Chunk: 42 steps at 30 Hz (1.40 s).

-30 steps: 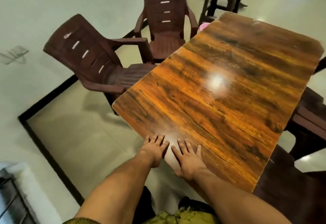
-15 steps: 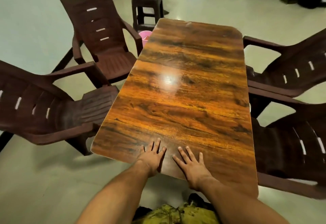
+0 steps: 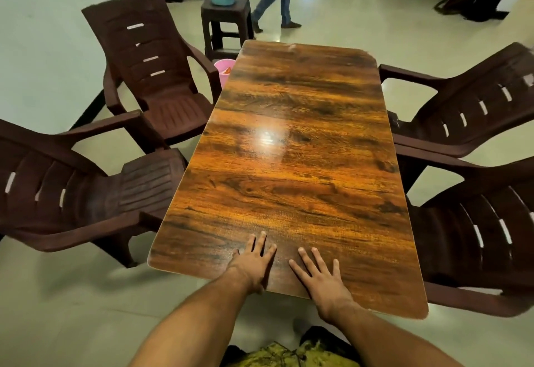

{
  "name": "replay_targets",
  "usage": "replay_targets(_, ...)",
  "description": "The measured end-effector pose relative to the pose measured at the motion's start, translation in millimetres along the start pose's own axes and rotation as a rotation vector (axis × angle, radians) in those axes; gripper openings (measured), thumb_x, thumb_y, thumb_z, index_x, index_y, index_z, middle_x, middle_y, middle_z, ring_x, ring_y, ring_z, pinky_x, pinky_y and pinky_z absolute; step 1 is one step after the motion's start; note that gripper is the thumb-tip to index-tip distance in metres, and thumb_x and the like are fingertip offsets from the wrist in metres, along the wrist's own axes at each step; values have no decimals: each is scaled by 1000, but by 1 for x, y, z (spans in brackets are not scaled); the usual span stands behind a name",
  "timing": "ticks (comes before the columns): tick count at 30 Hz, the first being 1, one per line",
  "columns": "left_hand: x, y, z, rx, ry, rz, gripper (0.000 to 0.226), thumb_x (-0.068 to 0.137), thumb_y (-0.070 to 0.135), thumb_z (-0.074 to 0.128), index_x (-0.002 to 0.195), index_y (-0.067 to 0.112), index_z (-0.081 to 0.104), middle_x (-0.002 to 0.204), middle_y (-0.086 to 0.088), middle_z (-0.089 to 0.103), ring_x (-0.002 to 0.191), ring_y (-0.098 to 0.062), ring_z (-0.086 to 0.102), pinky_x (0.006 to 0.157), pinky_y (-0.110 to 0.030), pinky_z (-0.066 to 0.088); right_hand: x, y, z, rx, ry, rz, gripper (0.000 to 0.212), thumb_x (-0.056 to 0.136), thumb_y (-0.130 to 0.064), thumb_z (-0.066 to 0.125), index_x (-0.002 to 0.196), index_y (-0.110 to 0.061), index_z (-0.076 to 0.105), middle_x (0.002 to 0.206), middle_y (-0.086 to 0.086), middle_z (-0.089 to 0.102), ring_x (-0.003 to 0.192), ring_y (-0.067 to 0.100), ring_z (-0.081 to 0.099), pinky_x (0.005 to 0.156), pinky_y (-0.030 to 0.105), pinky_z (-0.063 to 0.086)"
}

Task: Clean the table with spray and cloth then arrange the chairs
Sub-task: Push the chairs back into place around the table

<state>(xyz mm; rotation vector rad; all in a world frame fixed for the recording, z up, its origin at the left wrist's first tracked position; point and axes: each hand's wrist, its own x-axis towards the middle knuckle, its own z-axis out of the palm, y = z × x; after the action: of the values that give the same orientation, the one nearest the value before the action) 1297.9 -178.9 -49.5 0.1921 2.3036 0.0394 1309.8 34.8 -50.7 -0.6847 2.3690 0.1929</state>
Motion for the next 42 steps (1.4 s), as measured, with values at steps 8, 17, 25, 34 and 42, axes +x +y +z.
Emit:
replay_targets(8, -6, -7, 3, 3, 18, 10, 116, 85, 37, 79, 161, 28, -9, 164, -3, -31, 153, -31, -19, 121, -61, 13, 6, -4, 1, 54, -29, 3, 114, 87, -36, 70, 154, -37, -21, 153, -4, -41, 145, 28, -33, 115, 66, -7)
replay_targets(17, -49, -55, 39, -72, 96, 5, 89, 98, 42, 58, 161, 26, -1, 167, 1, -22, 156, -24, -12, 123, -59, 8, 31, -88, -21, 155, 50, -41, 74, 98, -63, 30, 159, -35, -2, 165, -1, -23, 151, 27, -20, 117, 62, -2)
replay_targets(25, -108, -163, 86, -99, 155, -66, 87, 99, 40, 55, 162, 21, -2, 169, -2, -17, 156, -24, -7, 125, -54, 7, 65, -226, -34, 127, 88, -151, 71, 100, -56, 34, 158, -36, 0, 167, 0, -13, 153, 26, -14, 119, 61, 0)
replay_targets(34, -128, -274, 88, -177, 252, -171, 81, 101, 41, 49, 162, 19, 2, 169, -8, -11, 156, -25, -5, 126, -51, 4, 120, -319, -90, 49, 171, -238, 66, 103, -46, 31, 160, -28, 3, 167, 3, -10, 153, 27, -10, 121, 57, 0)
replay_targets(42, -145, -432, 75, -218, 269, -348, 76, 101, 37, 46, 162, 17, 5, 170, -8, -7, 156, -24, -4, 126, -49, 2, 241, -451, -158, 0, 231, -432, 65, 103, -46, 29, 160, -26, 6, 167, 3, -10, 154, 25, -10, 123, 53, 2)
